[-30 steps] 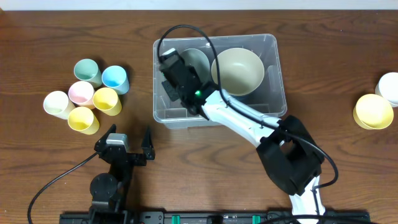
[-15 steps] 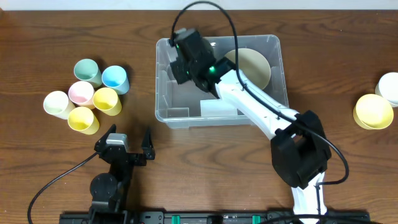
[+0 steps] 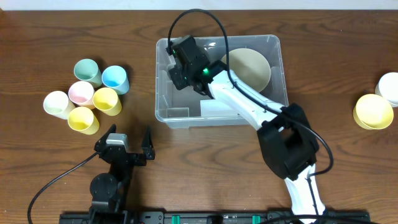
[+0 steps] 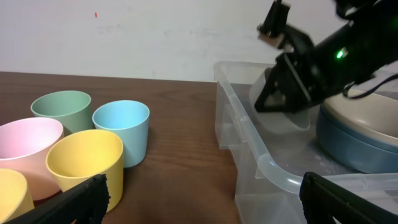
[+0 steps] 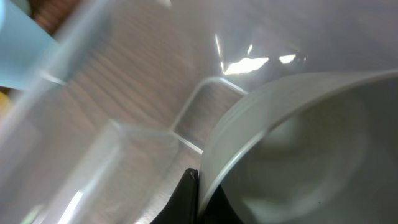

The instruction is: Pack container

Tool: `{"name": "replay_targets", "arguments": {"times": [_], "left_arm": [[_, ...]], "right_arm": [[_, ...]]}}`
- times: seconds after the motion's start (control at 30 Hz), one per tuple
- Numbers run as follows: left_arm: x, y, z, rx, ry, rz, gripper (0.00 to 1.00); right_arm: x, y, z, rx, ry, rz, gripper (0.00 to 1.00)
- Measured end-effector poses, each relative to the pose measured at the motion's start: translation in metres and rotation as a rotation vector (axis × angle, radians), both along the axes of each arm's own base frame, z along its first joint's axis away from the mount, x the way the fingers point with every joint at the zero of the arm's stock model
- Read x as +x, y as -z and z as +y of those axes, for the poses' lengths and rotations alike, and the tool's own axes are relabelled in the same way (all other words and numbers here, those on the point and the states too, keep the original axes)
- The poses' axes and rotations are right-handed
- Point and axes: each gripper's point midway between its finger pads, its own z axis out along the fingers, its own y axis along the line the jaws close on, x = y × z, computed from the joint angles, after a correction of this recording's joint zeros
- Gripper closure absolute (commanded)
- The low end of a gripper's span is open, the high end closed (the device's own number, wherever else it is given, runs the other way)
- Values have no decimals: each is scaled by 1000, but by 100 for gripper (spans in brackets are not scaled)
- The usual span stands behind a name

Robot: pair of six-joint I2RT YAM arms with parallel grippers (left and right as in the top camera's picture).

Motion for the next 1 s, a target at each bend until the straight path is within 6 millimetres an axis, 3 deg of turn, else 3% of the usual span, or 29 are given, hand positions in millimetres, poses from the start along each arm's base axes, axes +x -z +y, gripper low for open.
{"name": "replay_targets", "arguments": {"times": [0.2, 0.47, 0.77, 0.9, 1.0], "left_arm": [[0, 0, 0, 0, 0, 0, 2], [0, 0, 0, 0, 0, 0, 2], [0, 0, 0, 0, 0, 0, 2], [0, 0, 0, 0, 0, 0, 2], [0, 0, 0, 0, 0, 0, 2]], "right_arm": [[1, 16, -3, -29, 11, 14, 91], [1, 39, -7, -71, 12, 32, 56], [-2, 46, -14, -115, 18, 48, 42], [-2, 32, -17, -136, 17, 51, 23], [-2, -7, -19, -134, 10, 23, 4]]}}
